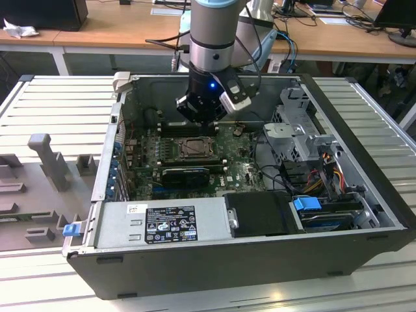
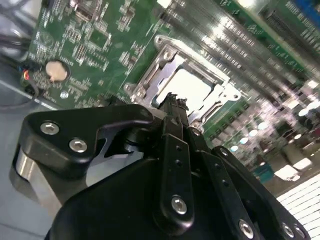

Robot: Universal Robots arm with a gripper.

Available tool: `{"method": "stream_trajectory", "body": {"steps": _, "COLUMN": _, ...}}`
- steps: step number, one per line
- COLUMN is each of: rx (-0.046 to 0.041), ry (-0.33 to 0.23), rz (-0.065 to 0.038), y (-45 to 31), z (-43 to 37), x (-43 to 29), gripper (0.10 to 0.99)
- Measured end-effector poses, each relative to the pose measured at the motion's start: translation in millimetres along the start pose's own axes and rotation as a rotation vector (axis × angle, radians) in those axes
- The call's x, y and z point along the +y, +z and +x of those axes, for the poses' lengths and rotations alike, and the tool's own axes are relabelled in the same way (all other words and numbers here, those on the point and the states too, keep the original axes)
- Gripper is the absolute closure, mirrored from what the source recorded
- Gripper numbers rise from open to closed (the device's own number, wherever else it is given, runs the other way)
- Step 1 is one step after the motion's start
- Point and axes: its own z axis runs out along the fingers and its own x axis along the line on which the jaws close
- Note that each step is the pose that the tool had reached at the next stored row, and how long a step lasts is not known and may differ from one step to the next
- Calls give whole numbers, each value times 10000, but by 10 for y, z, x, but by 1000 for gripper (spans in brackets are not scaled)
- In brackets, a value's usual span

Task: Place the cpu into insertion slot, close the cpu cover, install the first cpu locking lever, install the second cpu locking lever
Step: 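Install the second cpu locking lever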

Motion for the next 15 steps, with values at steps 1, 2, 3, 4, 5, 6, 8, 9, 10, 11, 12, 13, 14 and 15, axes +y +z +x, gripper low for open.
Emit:
{"method": "stream_trajectory", "body": {"steps": 1, "rx": 0, "ry": 2, "rz": 2, "y": -3, "z": 7, "x": -89, "gripper": 980}}
{"method": "stream_trajectory", "body": {"steps": 2, "rx": 30, "ry": 4, "rz": 1, "y": 3, "z": 11, "x": -154, "gripper": 980}}
{"method": "stream_trajectory", "body": {"steps": 3, "rx": 89, "ry": 8, "rz": -4, "y": 9, "z": 13, "x": -177, "gripper": 980}}
{"method": "stream_trajectory", "body": {"steps": 4, "rx": 153, "ry": 12, "rz": -9, "y": 16, "z": 13, "x": -195, "gripper": 980}}
{"method": "stream_trajectory", "body": {"steps": 5, "rx": 214, "ry": 17, "rz": -12, "y": 29, "z": 15, "x": -221, "gripper": 980}}
{"method": "stream_trajectory", "body": {"steps": 6, "rx": 232, "ry": 19, "rz": -17, "y": 38, "z": 18, "x": -256, "gripper": 980}}
{"method": "stream_trajectory", "body": {"steps": 8, "rx": 236, "ry": 20, "rz": -35, "y": 40, "z": 25, "x": -348, "gripper": 980}}
{"method": "stream_trajectory", "body": {"steps": 9, "rx": 233, "ry": 18, "rz": -68, "y": 39, "z": 30, "x": -387, "gripper": 980}}
{"method": "stream_trajectory", "body": {"steps": 10, "rx": 230, "ry": 18, "rz": -105, "y": 39, "z": 39, "x": -409, "gripper": 980}}
{"method": "stream_trajectory", "body": {"steps": 11, "rx": 229, "ry": 15, "rz": -154, "y": 39, "z": 69, "x": -422, "gripper": 980}}
{"method": "stream_trajectory", "body": {"steps": 12, "rx": 226, "ry": 8, "rz": -195, "y": 41, "z": 110, "x": -424, "gripper": 980}}
{"method": "stream_trajectory", "body": {"steps": 13, "rx": 224, "ry": 3, "rz": -224, "y": 43, "z": 143, "x": -424, "gripper": 980}}
{"method": "stream_trajectory", "body": {"steps": 14, "rx": 222, "ry": -11, "rz": -256, "y": 52, "z": 199, "x": -423, "gripper": 980}}
{"method": "stream_trajectory", "body": {"steps": 15, "rx": 224, "ry": -18, "rz": -262, "y": 62, "z": 224, "x": -422, "gripper": 980}}
